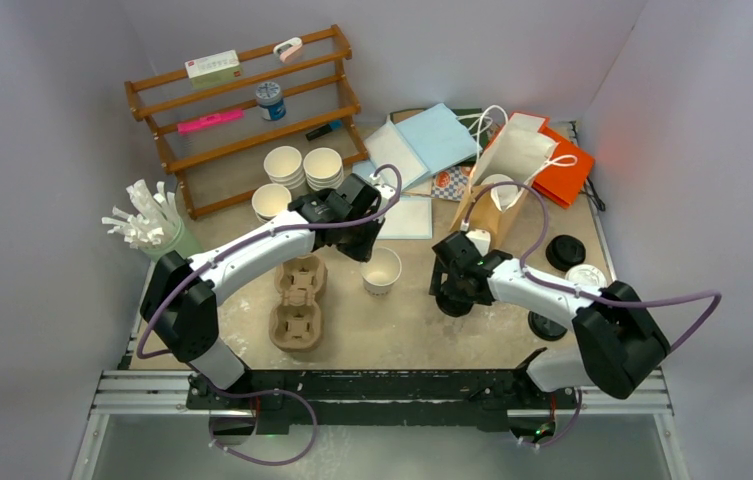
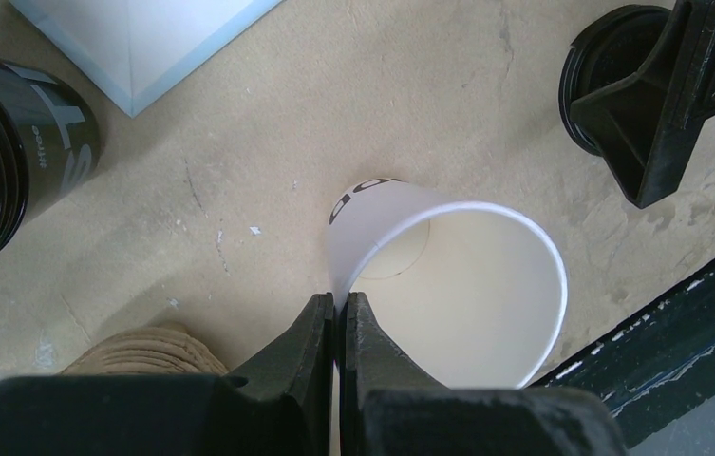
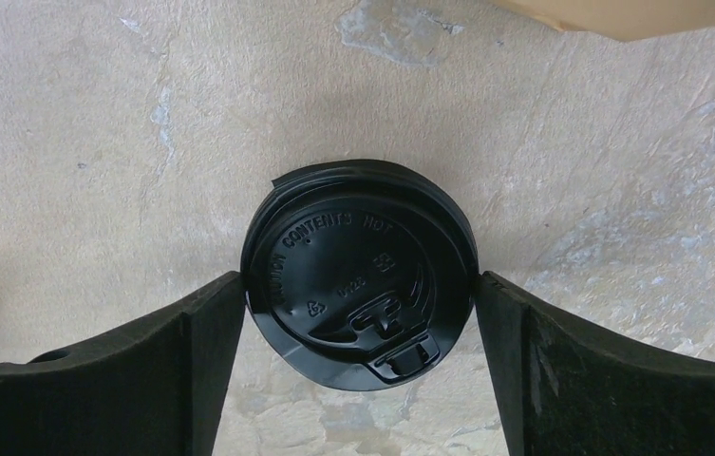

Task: Pack the takeout coffee

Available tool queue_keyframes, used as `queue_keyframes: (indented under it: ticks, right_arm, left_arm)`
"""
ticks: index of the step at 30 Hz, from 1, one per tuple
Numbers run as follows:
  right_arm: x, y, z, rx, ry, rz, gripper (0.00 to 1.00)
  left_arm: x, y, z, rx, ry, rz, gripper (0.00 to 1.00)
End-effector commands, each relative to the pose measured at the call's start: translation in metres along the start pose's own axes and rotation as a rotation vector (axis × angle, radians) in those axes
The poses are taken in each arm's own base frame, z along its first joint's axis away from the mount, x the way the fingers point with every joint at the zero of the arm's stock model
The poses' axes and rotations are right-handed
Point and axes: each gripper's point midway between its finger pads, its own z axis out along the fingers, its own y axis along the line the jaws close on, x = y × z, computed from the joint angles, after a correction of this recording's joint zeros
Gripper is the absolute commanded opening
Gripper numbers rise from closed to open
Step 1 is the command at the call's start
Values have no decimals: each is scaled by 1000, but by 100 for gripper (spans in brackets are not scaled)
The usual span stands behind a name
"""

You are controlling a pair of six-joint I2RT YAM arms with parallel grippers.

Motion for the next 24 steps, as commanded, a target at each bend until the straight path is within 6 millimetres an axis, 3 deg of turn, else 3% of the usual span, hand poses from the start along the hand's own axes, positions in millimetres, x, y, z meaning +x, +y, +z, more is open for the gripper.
queue_keyframes:
  ticks: [1, 6, 10, 19, 24]
  right_arm:
    - [14, -15, 4, 69, 57, -24, 91]
    - [9, -12, -1, 63, 51, -25, 86]
    - [-6, -4, -16, 33, 25, -14, 82]
    - [-36, 25, -61, -95, -37, -30, 78]
    - [-45, 46, -80, -135, -57, -58, 77]
  left_arm:
    - [-10, -5, -8, 29, -46, -15, 0]
    - [-10, -8, -7, 47, -45, -18, 0]
    - [-10, -12, -6, 70, -45, -23, 2]
    - [-18, -15, -11, 81, -78, -37, 27]
    - [-24, -15, -16, 82, -94, -49, 32]
